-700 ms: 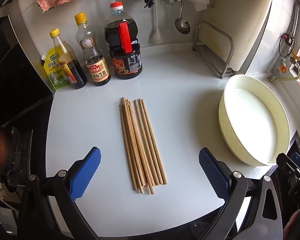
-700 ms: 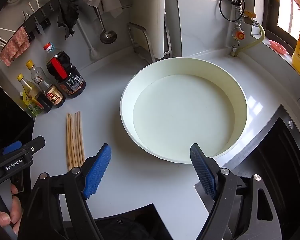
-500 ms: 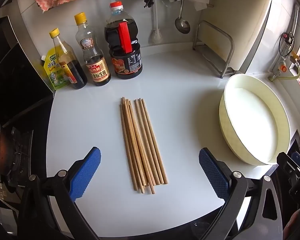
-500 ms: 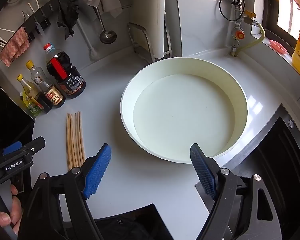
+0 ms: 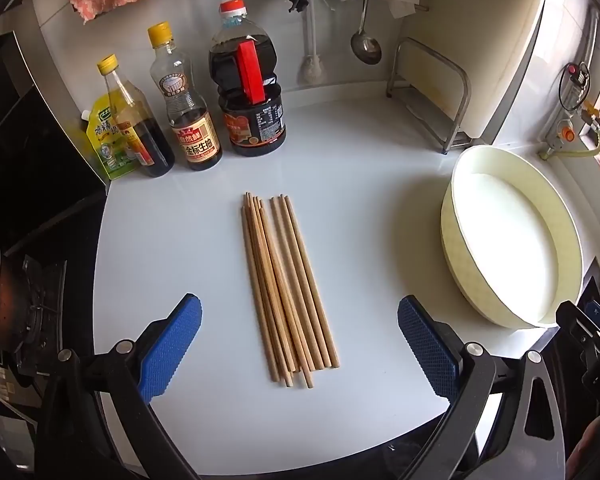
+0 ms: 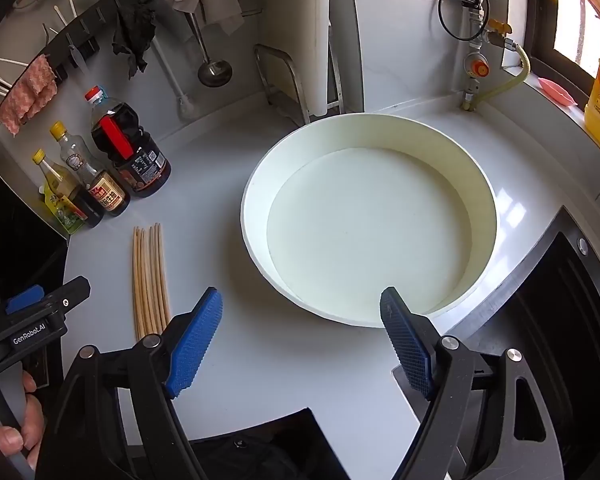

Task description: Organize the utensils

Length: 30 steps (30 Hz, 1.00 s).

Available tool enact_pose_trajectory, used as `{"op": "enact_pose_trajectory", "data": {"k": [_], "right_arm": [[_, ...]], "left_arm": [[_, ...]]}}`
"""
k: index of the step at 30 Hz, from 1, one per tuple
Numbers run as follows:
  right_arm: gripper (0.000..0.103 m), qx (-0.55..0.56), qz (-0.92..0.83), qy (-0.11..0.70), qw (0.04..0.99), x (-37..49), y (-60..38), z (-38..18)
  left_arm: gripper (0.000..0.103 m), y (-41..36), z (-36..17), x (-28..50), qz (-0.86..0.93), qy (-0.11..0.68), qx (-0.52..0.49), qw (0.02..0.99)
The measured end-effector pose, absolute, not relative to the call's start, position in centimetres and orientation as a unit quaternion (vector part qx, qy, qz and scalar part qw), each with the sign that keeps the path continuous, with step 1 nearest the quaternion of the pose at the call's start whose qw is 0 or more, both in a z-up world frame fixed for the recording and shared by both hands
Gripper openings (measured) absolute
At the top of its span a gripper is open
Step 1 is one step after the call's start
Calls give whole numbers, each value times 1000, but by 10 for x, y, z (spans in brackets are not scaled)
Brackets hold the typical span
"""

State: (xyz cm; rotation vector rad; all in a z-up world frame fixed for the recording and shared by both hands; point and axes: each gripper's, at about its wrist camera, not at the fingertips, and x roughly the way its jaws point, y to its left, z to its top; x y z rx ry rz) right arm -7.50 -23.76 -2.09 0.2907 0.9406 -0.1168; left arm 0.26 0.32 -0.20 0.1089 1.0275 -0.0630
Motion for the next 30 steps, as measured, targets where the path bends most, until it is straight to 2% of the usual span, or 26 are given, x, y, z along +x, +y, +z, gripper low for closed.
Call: {"op": "enact_pose_trajectory", "data": {"k": [30], "right_arm": [[77,138,-58,445,883,-80,-237,-19]], "left_arm": [[97,6,0,0,-29,488,49,871]]}}
